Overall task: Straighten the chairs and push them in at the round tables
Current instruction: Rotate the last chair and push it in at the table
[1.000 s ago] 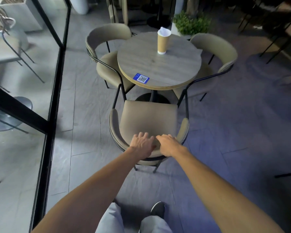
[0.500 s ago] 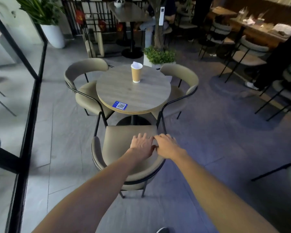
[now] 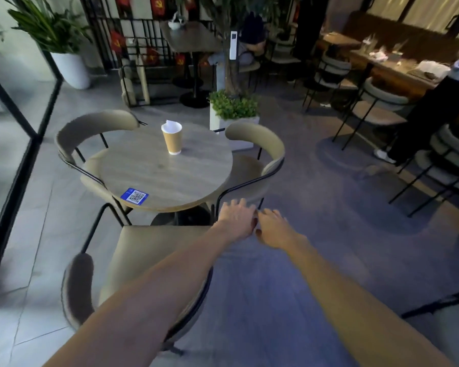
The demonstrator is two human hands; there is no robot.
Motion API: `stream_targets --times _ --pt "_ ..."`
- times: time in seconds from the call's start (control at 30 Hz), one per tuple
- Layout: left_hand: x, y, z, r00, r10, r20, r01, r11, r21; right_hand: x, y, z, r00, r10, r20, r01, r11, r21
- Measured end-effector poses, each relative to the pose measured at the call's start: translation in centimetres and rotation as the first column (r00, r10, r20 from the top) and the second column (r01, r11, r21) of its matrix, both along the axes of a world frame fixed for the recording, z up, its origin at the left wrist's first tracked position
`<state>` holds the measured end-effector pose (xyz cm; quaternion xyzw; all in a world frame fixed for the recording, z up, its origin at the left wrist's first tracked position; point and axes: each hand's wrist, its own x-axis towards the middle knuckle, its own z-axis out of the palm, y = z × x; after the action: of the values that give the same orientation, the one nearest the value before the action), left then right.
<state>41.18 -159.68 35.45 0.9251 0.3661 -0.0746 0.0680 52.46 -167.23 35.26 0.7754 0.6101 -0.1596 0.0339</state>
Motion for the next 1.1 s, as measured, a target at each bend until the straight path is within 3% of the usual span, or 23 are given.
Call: stream_targets --times 0.3,0.73,1.1 --pt "13.9 4.8 1.0 0.992 0.128 0.006 -0.128 0.992 -0.017 16.1 6.7 2.3 0.988 0.146 0.057 -0.145 0.989 -0.011" --pt "31.3 23.9 -0.4 0.975 0.224 0.004 -0.224 0.974 -0.04 35.7 25.0 1.2 0.938 0.301 0.173 -0.295 0.954 -0.062" --pt "43.0 35.7 -2.0 0.932 0.357 -0.055 -0.36 0.931 -0.053 47.8 41.4 -0.4 0.889 0.426 0.168 -0.413 0.905 -0.103"
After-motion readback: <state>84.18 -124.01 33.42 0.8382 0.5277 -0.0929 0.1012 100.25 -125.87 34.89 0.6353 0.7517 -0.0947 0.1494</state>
